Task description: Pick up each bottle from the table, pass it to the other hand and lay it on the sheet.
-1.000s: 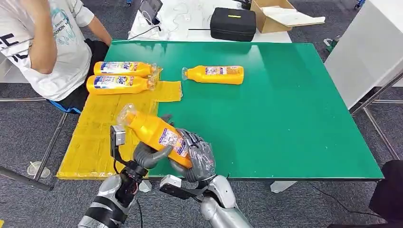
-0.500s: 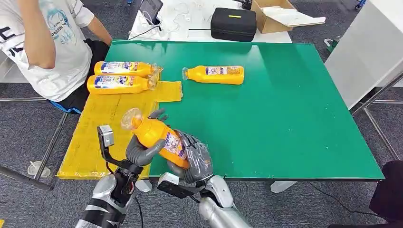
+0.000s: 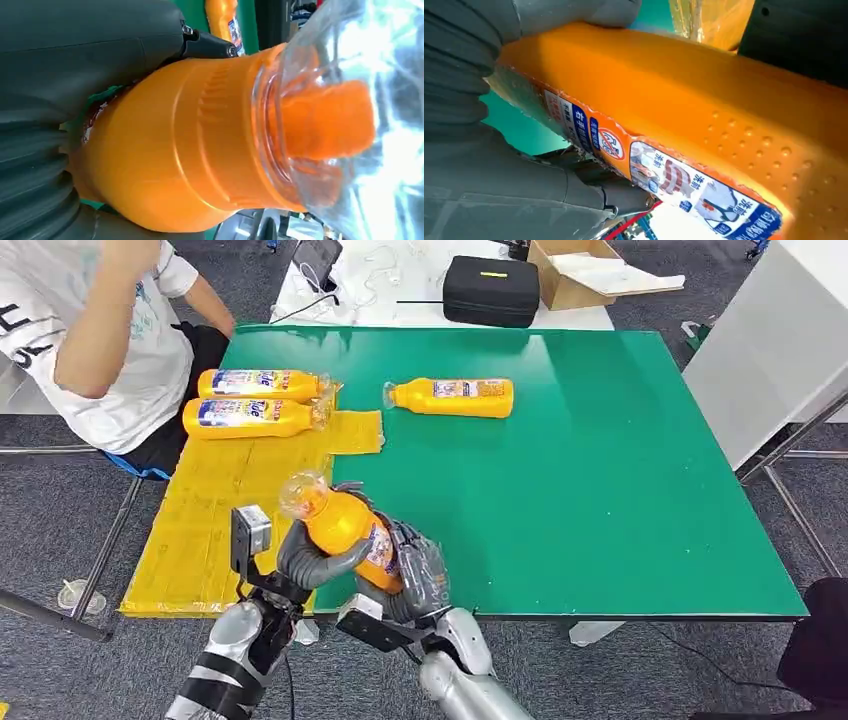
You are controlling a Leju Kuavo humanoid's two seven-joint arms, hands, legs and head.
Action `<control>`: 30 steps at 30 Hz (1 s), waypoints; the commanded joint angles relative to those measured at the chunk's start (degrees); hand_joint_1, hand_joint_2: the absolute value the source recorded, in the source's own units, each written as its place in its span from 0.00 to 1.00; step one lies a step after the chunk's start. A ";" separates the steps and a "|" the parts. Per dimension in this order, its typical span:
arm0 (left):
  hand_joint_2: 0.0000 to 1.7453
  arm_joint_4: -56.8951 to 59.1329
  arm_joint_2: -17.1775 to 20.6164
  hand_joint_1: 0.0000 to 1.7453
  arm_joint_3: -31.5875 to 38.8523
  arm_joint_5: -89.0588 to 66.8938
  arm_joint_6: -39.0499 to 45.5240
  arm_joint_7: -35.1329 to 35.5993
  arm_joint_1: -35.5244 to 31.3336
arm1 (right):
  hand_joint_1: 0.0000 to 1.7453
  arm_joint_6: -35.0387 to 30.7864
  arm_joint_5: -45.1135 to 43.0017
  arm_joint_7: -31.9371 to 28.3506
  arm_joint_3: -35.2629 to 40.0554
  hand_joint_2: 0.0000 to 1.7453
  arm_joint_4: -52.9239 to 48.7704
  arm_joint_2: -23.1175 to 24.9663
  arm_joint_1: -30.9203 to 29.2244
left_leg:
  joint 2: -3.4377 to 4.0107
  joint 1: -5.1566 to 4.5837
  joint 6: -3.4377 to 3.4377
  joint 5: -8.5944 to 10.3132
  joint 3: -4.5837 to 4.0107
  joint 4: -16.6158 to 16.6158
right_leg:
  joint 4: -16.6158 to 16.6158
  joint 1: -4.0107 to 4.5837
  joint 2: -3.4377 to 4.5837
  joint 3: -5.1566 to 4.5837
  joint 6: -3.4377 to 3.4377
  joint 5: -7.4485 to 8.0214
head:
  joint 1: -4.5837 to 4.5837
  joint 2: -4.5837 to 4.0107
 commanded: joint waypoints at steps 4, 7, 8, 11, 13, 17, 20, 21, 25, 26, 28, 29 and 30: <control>1.00 4.61 1.19 1.00 -0.33 3.47 -1.33 1.26 -3.16 | 0.09 -1.86 0.96 0.47 0.62 1.00 -0.10 -1.19 -2.38 | 0.03 -0.02 0.06 -0.03 0.18 -0.04 | -0.03 0.01 -0.04 0.17 -0.05 -0.04 | 0.00 0.00; 1.00 3.63 0.85 1.00 1.41 4.52 -0.39 1.14 -2.80 | 0.00 -1.80 0.63 0.54 -0.36 0.00 -0.18 -0.75 -2.26 | 0.06 -0.02 0.09 -0.08 0.30 -0.04 | -0.04 0.02 -0.04 0.29 -0.07 -0.07 | 0.00 0.00; 1.00 2.85 0.87 1.00 2.80 4.96 0.69 0.97 -2.88 | 0.00 -1.86 0.54 0.40 -1.58 0.00 -1.77 -0.68 -1.78 | 0.09 -0.04 0.10 -0.10 0.37 -0.05 | -0.04 0.00 -0.02 0.34 -0.08 -0.09 | 0.00 0.00; 1.00 -0.09 0.45 1.00 9.36 5.54 6.61 1.92 -3.68 | 0.00 -1.86 -0.16 -0.07 -4.52 0.00 -6.38 -0.48 -0.27 | 0.05 -0.01 0.06 -0.05 0.16 0.01 | 0.02 0.02 -0.04 0.15 -0.07 -0.05 | 0.00 0.00; 1.00 -1.52 0.51 1.00 13.02 3.02 13.55 1.22 -5.01 | 0.00 -1.86 -2.00 -0.50 -5.30 0.00 -9.09 -0.81 0.30 | 0.06 0.00 0.07 -0.07 0.16 0.05 | 0.06 0.03 -0.03 0.15 -0.09 -0.07 | 0.00 0.00; 1.00 -1.40 0.43 1.00 18.77 -1.35 22.05 -0.15 -8.30 | 0.00 -1.86 -6.45 -3.06 -6.19 0.00 -15.95 -0.95 2.05 | -0.01 0.02 0.03 0.01 0.02 0.03 | 0.04 0.04 -0.07 0.01 -0.06 -0.01 | 0.00 0.00; 1.00 -1.37 0.48 1.00 19.56 -1.53 22.06 0.06 -8.73 | 0.00 -1.86 -6.86 -2.92 -5.71 0.00 -17.48 -1.32 2.43 | -0.05 0.02 0.04 0.04 0.03 0.01 | 0.03 0.04 -0.10 0.02 -0.05 -0.01 | 0.00 0.00; 1.00 -1.75 0.75 1.00 18.81 -6.54 27.38 -2.49 -8.94 | 0.00 -1.86 -7.22 -4.46 -6.84 0.00 -19.97 -0.83 3.47 | -0.04 0.04 0.08 -0.01 0.17 0.02 | 0.02 0.06 -0.13 0.18 -0.07 -0.07 | 0.00 0.00; 1.00 -2.30 2.53 1.00 17.70 -22.67 44.01 -5.53 -11.64 | 0.00 -1.86 -12.00 -9.47 -7.30 0.00 -28.16 0.10 5.59 | -0.03 0.02 0.11 -0.07 0.22 0.06 | 0.06 0.05 -0.14 0.23 -0.07 -0.13 | 0.00 0.00; 1.00 -1.58 2.78 1.00 17.96 -23.90 44.35 -5.22 -12.44 | 0.00 -1.86 -12.88 -10.17 -7.04 0.00 -29.69 0.16 5.87 | -0.08 0.01 0.07 -0.02 0.10 0.06 | 0.09 0.03 -0.16 0.12 -0.06 -0.10 | 0.02 0.00; 1.00 2.75 5.09 1.00 15.32 -35.50 51.55 -3.51 -14.54 | 0.00 -1.86 -13.87 -10.82 -6.16 0.00 -31.27 0.22 5.84 | -0.05 0.02 0.05 -0.02 0.07 0.08 | 0.12 0.04 -0.12 0.09 -0.09 -0.09 | 0.00 0.00; 1.00 6.34 6.59 1.00 13.36 -41.47 53.48 -2.34 -15.92 | 0.00 -1.86 -13.70 -10.73 -5.47 0.00 -31.47 -0.10 5.54 | -0.01 0.01 0.07 -0.08 0.22 0.08 | 0.13 0.04 -0.11 0.23 -0.12 -0.14 | 0.02 0.00; 1.00 11.53 7.82 1.00 10.88 -48.48 55.16 0.35 -17.76 | 0.00 -1.86 -14.67 -10.43 -4.58 0.00 -31.19 -0.57 5.04 | -0.04 0.02 0.04 0.01 0.12 0.02 | 0.07 0.04 -0.11 0.14 -0.09 -0.06 | 0.02 0.00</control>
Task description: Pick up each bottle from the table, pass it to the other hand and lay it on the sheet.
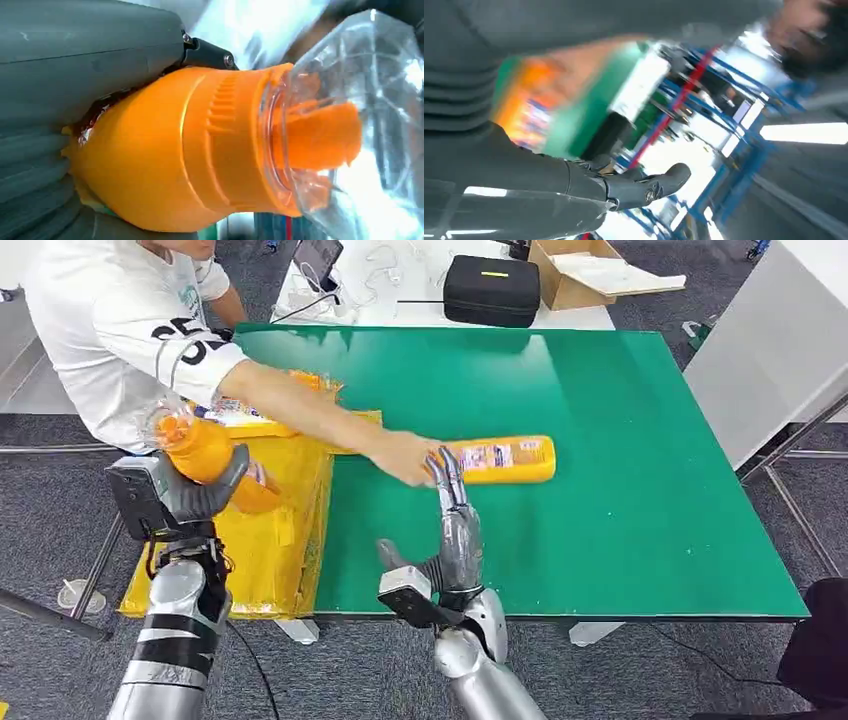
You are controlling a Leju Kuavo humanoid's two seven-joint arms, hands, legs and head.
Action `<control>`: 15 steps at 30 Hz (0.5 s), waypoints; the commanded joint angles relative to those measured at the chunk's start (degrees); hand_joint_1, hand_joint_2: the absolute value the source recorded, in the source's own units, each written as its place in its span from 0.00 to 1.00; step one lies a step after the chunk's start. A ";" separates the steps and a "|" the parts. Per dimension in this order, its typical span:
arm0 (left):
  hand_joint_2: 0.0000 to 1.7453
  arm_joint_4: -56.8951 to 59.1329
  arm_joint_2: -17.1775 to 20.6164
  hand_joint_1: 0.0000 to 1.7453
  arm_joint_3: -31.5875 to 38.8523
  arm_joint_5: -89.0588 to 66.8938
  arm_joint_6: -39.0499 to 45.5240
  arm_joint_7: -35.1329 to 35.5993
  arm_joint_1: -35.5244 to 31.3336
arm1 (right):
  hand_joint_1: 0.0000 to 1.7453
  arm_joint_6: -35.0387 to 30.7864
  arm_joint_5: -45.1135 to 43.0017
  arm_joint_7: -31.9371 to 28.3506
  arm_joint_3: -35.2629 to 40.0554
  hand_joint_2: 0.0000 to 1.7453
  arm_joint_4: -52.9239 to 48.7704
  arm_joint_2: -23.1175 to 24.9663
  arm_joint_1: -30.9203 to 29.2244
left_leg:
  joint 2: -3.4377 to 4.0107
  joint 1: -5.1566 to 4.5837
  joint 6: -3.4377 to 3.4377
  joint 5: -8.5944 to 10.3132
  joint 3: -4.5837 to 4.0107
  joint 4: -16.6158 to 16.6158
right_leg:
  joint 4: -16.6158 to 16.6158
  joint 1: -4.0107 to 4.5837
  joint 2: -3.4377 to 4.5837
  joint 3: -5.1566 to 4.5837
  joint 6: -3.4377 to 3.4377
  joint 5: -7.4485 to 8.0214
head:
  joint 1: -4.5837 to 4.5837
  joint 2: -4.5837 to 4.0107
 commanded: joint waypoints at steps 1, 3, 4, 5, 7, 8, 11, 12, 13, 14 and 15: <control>1.00 17.28 7.11 1.00 -5.74 -29.97 14.64 4.67 -11.18 | 0.00 -0.11 -3.80 -1.61 1.03 0.00 -9.38 -0.92 -0.03 | -0.06 0.00 0.02 0.01 0.13 -0.04 | 0.00 0.02 -0.11 0.13 -0.07 -0.03 | 0.00 0.00; 1.00 26.52 9.38 1.00 -11.24 -41.57 17.66 7.06 -13.84 | 0.00 -0.11 -5.23 -1.81 2.28 0.00 -8.47 -1.92 -0.87 | -0.09 -0.03 0.03 0.03 0.22 -0.08 | -0.03 0.00 -0.15 0.21 -0.07 -0.03 | -0.02 0.00; 1.00 28.25 9.74 1.00 -11.72 -42.03 17.39 6.21 -14.07 | 0.00 -0.11 -6.41 -1.58 2.99 0.00 -8.28 -2.54 -1.15 | -0.06 -0.02 0.06 0.01 0.35 -0.10 | -0.05 0.02 -0.16 0.34 -0.10 -0.04 | -0.02 0.00; 1.00 28.33 9.84 1.00 -11.75 -41.95 17.67 6.05 -13.84 | 0.00 -0.11 -6.51 -1.61 2.99 0.00 -8.28 -2.60 -1.13 | -0.07 -0.04 0.05 0.03 0.29 -0.09 | -0.04 -0.01 -0.14 0.26 -0.07 -0.03 | -0.02 0.00; 1.00 31.53 11.03 1.00 -14.85 -47.09 17.47 7.57 -14.68 | 0.00 -0.11 -7.72 -1.52 3.62 0.00 -8.11 -3.14 -1.23 | 0.07 -0.02 0.03 0.01 0.33 -0.08 | -0.07 0.01 -0.01 0.28 -0.08 0.00 | -0.02 0.00; 1.00 32.42 11.75 1.00 -15.79 -48.41 16.87 7.54 -14.49 | 0.00 0.08 -8.53 -1.33 4.18 0.00 -7.98 -3.60 -1.30 | 0.12 -0.03 0.06 -0.01 0.46 -0.12 | -0.10 0.02 0.00 0.39 -0.11 -0.01 | -0.02 0.00; 1.00 32.59 12.08 1.00 -15.76 -48.38 17.34 7.40 -14.08 | 0.00 0.06 -8.79 -1.31 4.32 0.00 -7.82 -3.67 -1.28 | 0.15 -0.02 0.04 -0.04 0.41 -0.09 | -0.07 0.01 0.04 0.33 -0.08 -0.02 | 0.00 0.02; 1.00 33.39 12.46 1.00 -16.94 -50.00 16.51 8.05 -14.53 | 0.00 0.15 -8.83 -1.30 4.55 0.00 -7.74 -3.84 -1.35 | 0.12 -0.01 0.01 0.00 0.24 -0.06 | -0.04 0.01 0.04 0.17 -0.05 0.02 | 0.00 0.00; 1.00 33.98 12.93 1.00 -17.94 -51.17 15.39 8.34 -14.74 | 0.00 0.28 -8.90 -1.26 4.82 0.00 -7.66 -4.10 -1.38 | 0.14 0.00 0.03 -0.05 0.35 -0.06 | -0.04 0.03 0.04 0.28 -0.08 -0.03 | -0.02 0.02; 1.00 34.20 13.21 1.00 -17.86 -50.63 14.31 7.81 -14.42 | 0.00 0.44 -9.22 -1.09 4.97 0.00 -7.59 -4.22 -1.33 | 0.11 0.01 0.01 -0.02 0.28 -0.04 | -0.03 0.03 0.02 0.20 -0.07 -0.01 | -0.02 0.00; 1.00 34.89 13.80 1.00 -18.22 -50.98 13.02 7.88 -14.33 | 0.00 0.88 -9.64 -0.90 5.12 0.00 -7.53 -4.37 -1.29 | 0.10 0.01 -0.01 0.00 0.21 -0.04 | -0.03 0.03 0.03 0.13 -0.06 0.01 | -0.02 0.00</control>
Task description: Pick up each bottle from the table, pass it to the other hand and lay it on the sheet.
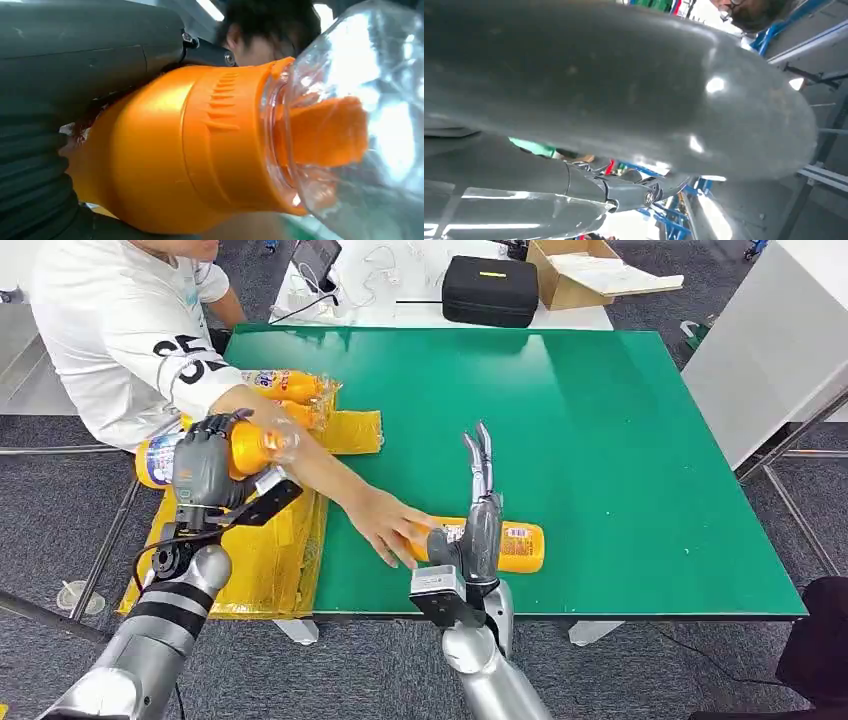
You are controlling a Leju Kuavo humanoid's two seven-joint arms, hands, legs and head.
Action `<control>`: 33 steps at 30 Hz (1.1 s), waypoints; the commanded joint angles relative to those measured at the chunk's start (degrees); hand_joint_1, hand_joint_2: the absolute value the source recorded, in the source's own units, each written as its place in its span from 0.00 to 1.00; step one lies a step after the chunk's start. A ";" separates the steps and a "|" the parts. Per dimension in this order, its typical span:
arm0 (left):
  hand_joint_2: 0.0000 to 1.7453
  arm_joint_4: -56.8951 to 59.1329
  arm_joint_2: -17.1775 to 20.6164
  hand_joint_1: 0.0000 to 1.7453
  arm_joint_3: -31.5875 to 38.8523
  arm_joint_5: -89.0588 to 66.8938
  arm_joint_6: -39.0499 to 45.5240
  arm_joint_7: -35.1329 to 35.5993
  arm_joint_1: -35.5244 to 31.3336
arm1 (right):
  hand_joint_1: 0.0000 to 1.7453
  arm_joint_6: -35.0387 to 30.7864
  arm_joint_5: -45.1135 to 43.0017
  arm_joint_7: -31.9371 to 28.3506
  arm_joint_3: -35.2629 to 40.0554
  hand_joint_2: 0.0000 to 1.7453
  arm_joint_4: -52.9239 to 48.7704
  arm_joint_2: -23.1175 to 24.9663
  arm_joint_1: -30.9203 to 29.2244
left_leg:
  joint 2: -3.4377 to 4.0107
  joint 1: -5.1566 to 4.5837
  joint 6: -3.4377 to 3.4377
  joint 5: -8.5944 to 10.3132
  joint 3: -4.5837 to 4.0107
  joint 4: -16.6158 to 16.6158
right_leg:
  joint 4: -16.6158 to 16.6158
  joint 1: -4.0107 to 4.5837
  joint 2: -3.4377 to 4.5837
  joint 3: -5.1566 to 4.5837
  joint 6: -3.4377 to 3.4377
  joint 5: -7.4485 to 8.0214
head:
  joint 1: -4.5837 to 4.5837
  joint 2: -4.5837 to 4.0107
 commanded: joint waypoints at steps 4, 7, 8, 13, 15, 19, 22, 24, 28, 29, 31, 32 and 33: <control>1.00 12.19 5.43 1.00 -7.68 -3.25 -3.68 0.96 -4.16 | 0.00 1.01 -1.38 0.76 2.84 0.00 0.88 -3.64 -1.76 | 0.08 0.00 0.07 -0.08 0.26 -0.04 | -0.04 0.03 0.00 0.25 -0.08 -0.08 | 0.00 0.00; 1.00 12.72 5.44 1.00 -7.00 -2.15 -5.67 1.01 -4.14 | 0.00 1.50 -1.72 1.04 2.82 0.00 1.07 -3.75 -1.54 | 0.09 0.01 0.08 -0.09 0.24 -0.01 | -0.03 0.05 0.00 0.24 -0.08 -0.08 | 0.00 0.00; 1.00 13.48 5.80 1.00 -6.74 -1.92 -6.39 1.10 -4.16 | 0.00 1.73 -1.77 1.04 2.86 0.00 1.72 -3.75 -1.55 | 0.04 0.00 0.07 -0.06 0.15 -0.01 | -0.02 0.03 -0.03 0.17 -0.06 -0.07 | 0.00 0.00; 1.00 16.55 7.13 1.00 -9.65 -6.44 -7.04 3.66 -5.65 | 0.00 3.07 -2.97 0.72 2.93 0.00 2.55 -3.72 -1.72 | 0.04 0.02 0.06 -0.06 0.18 -0.02 | -0.03 0.05 -0.03 0.21 -0.08 -0.07 | 0.00 0.02; 1.00 16.58 7.11 1.00 -9.65 -6.45 -6.80 3.65 -5.44 | 0.00 3.09 -2.97 0.72 2.95 0.00 2.61 -3.68 -1.75 | 0.02 0.03 0.06 -0.07 0.17 -0.01 | -0.03 0.05 -0.06 0.21 -0.08 -0.08 | 0.02 0.00; 1.00 18.63 6.64 1.00 -11.32 -7.14 -12.39 2.73 -5.65 | 0.00 5.34 -4.72 0.90 2.85 0.00 3.32 -3.32 -1.92 | 0.05 0.01 0.08 -0.10 0.30 -0.05 | -0.06 0.05 -0.04 0.32 -0.09 -0.11 | 0.00 0.00; 1.00 19.95 7.19 1.00 -13.64 -8.07 -18.31 1.76 -6.48 | 0.00 6.37 -5.22 0.82 2.91 0.00 3.92 -3.03 -2.02 | 0.04 0.02 0.07 -0.09 0.26 -0.03 | -0.05 0.06 -0.04 0.29 -0.08 -0.10 | 0.00 0.00; 1.00 21.04 7.51 1.00 -15.37 -8.58 -23.44 1.39 -7.56 | 0.00 7.12 -5.59 0.83 2.84 0.00 4.36 -2.87 -2.15 | 0.05 0.01 0.13 -0.15 0.47 -0.06 | -0.07 0.06 -0.08 0.50 -0.12 -0.16 | 0.02 0.00; 1.00 21.88 7.32 1.00 -16.61 -8.69 -27.53 0.58 -8.50 | 0.00 8.07 -6.45 0.87 2.61 0.00 5.30 -2.56 -2.38 | 0.02 0.03 0.06 -0.06 0.14 0.00 | -0.02 0.06 -0.05 0.18 -0.07 -0.06 | 0.02 0.00; 1.00 21.85 7.22 1.00 -16.74 -8.38 -28.16 0.23 -8.32 | 0.00 8.28 -6.52 0.85 2.59 0.00 5.67 -2.49 -2.46 | 0.01 0.01 0.04 -0.02 0.06 -0.01 | -0.02 0.03 -0.03 0.10 -0.05 -0.04 | 0.02 0.00; 1.00 21.64 7.05 1.00 -17.33 -7.72 -29.27 -0.59 -7.93 | 0.00 8.96 -6.78 0.85 2.59 0.00 6.59 -2.24 -2.72 | 0.06 0.01 0.07 -0.07 0.24 -0.03 | -0.04 0.04 -0.02 0.27 -0.09 -0.08 | 0.02 0.00; 1.00 21.80 6.91 1.00 -17.46 -7.54 -29.85 -0.69 -7.86 | 0.00 9.04 -6.85 0.80 2.59 0.00 6.77 -2.15 -2.72 | 0.06 0.01 0.04 -0.04 0.14 -0.04 | -0.05 0.03 0.02 0.17 -0.06 -0.04 | 0.00 0.00; 1.00 21.80 6.91 1.00 -17.46 -7.54 -29.85 -0.69 -7.86 | 0.00 9.04 -6.85 0.80 2.59 0.00 6.77 -2.15 -2.72 | 0.11 0.00 0.07 -0.08 0.27 -0.06 | -0.06 0.03 0.04 0.29 -0.08 -0.06 | 0.02 0.00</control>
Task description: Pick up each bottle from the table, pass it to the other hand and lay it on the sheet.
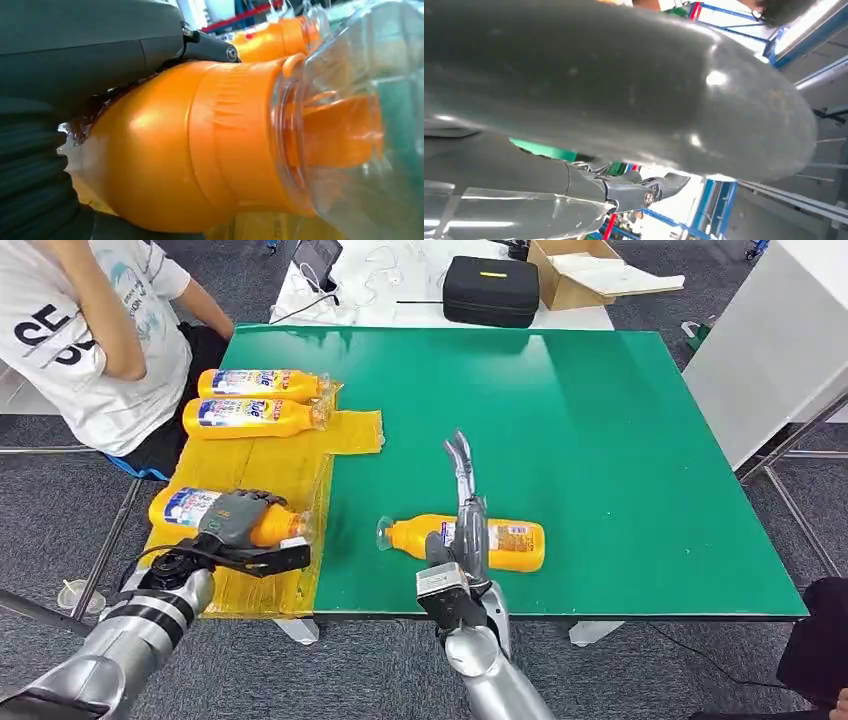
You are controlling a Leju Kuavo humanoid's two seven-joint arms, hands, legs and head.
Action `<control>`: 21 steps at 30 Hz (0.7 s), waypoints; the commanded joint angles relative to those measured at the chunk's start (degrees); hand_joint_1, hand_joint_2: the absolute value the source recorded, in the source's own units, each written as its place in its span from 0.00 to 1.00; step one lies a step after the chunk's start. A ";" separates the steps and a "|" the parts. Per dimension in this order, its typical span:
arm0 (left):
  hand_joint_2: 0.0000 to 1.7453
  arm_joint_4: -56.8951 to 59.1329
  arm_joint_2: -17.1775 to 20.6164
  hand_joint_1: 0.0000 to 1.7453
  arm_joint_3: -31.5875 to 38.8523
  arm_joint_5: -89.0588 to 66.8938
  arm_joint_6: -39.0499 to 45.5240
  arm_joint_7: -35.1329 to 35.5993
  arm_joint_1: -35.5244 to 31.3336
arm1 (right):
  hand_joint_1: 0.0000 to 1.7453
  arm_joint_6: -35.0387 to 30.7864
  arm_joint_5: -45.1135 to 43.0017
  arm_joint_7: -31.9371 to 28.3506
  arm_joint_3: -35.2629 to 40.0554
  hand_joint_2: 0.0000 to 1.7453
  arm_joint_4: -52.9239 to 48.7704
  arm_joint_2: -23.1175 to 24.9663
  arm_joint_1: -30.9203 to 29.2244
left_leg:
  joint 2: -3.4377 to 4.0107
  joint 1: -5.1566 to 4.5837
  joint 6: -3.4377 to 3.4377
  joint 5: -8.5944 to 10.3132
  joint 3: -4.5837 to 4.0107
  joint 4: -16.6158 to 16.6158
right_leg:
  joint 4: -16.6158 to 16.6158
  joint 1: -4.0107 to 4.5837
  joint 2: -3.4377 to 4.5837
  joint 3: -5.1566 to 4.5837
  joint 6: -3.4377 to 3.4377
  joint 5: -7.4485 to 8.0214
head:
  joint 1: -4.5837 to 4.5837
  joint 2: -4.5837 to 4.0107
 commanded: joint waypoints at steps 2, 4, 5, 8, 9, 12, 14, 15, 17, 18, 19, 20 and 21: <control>1.00 5.40 0.07 1.00 -5.36 1.13 -3.96 -1.62 -2.86 | 0.00 1.27 -0.90 0.04 0.49 0.00 5.81 -0.34 -2.67 | 0.14 -0.01 0.09 -0.09 0.37 -0.07 | -0.07 0.03 0.05 0.33 -0.08 -0.05 | 0.00 0.00; 1.00 5.40 0.07 1.00 -5.36 1.13 -3.96 -1.62 -2.86 | 0.00 1.27 -0.90 0.04 0.49 0.00 5.81 -0.34 -2.67 | 0.08 -0.01 0.05 -0.03 0.18 -0.04 | -0.04 0.01 0.03 0.15 -0.04 -0.01 | 0.00 0.00; 1.00 5.40 0.07 1.00 -5.36 1.13 -3.96 -1.62 -2.86 | 0.00 1.27 -0.90 0.04 0.49 0.00 5.81 -0.34 -2.67 | 0.07 0.01 0.04 -0.03 0.16 -0.03 | -0.05 0.02 0.03 0.14 -0.03 0.00 | 0.00 0.00; 1.00 4.99 0.10 0.33 -4.95 3.22 -5.74 -2.62 -2.62 | 0.00 1.72 -1.00 -0.03 0.36 0.00 5.95 -0.25 -2.66 | 0.14 -0.01 0.10 -0.09 0.37 -0.05 | -0.06 0.03 0.04 0.33 -0.06 -0.05 | 0.00 0.02; 1.00 4.86 0.11 0.00 -4.86 4.21 -6.74 -2.89 -2.50 | 0.00 1.76 -1.06 -0.18 0.26 0.00 6.08 -0.13 -2.65 | 0.10 -0.02 0.07 -0.05 0.23 -0.04 | -0.04 0.01 0.04 0.21 -0.04 -0.02 | 0.02 0.02; 0.00 4.33 0.14 0.00 -3.77 7.77 -9.50 -4.62 -2.03 | 0.00 1.81 -1.20 -0.34 0.24 0.00 6.74 0.11 -2.81 | 0.13 -0.02 0.09 -0.07 0.37 -0.08 | -0.07 0.01 0.05 0.34 -0.07 -0.04 | 0.00 0.00; 0.00 4.10 0.45 0.00 -3.71 9.93 -12.17 -5.69 -2.07 | 0.00 1.95 -1.28 -0.43 0.35 0.00 7.50 0.21 -3.09 | 0.09 -0.03 0.05 -0.03 0.24 -0.07 | -0.05 -0.01 0.04 0.22 -0.04 -0.01 | 0.00 0.00; 0.00 4.33 0.53 0.00 -3.54 11.15 -14.21 -6.18 -2.16 | 0.00 2.02 -1.34 -0.46 0.38 0.00 7.94 0.26 -3.27 | 0.14 -0.03 0.07 -0.07 0.37 -0.09 | -0.07 0.00 0.06 0.33 -0.07 -0.03 | 0.00 0.00; 0.00 3.97 0.99 0.00 -3.74 12.92 -15.80 -6.82 -2.10 | 0.00 1.90 -1.41 -0.65 0.32 0.00 8.65 0.39 -3.60 | 0.20 -0.02 0.08 -0.09 0.42 -0.09 | -0.07 0.01 0.11 0.37 -0.08 -0.03 | -0.02 0.00; 0.00 3.97 1.23 0.00 -4.03 13.53 -16.83 -7.19 -2.10 | 0.00 1.89 -1.39 -0.73 0.38 0.00 8.91 0.39 -3.76 | 0.13 -0.02 0.07 -0.05 0.34 -0.06 | -0.04 0.01 0.07 0.31 -0.06 -0.02 | 0.02 0.00; 0.00 3.82 1.38 0.00 -4.13 15.25 -17.79 -7.81 -1.90 | 0.00 1.87 -1.53 -0.86 0.34 0.00 9.21 0.44 -3.89 | 0.10 -0.02 0.06 -0.04 0.36 -0.08 | -0.06 0.00 0.05 0.34 -0.06 0.00 | 0.00 0.00; 0.00 3.63 1.54 0.00 -4.23 16.41 -18.61 -8.14 -1.78 | 0.00 1.91 -1.63 -0.95 0.34 0.00 9.43 0.47 -4.03 | 0.06 -0.03 0.04 -0.02 0.33 -0.07 | -0.05 -0.01 0.02 0.32 -0.05 0.00 | 0.00 0.00; 0.00 3.45 1.64 0.00 -4.39 17.23 -18.65 -8.43 -1.68 | 0.00 1.89 -1.62 -0.98 0.35 0.00 9.66 0.44 -4.13 | 0.19 -0.04 0.11 -0.06 0.63 -0.17 | -0.13 0.02 0.07 0.58 -0.12 0.00 | 0.00 0.00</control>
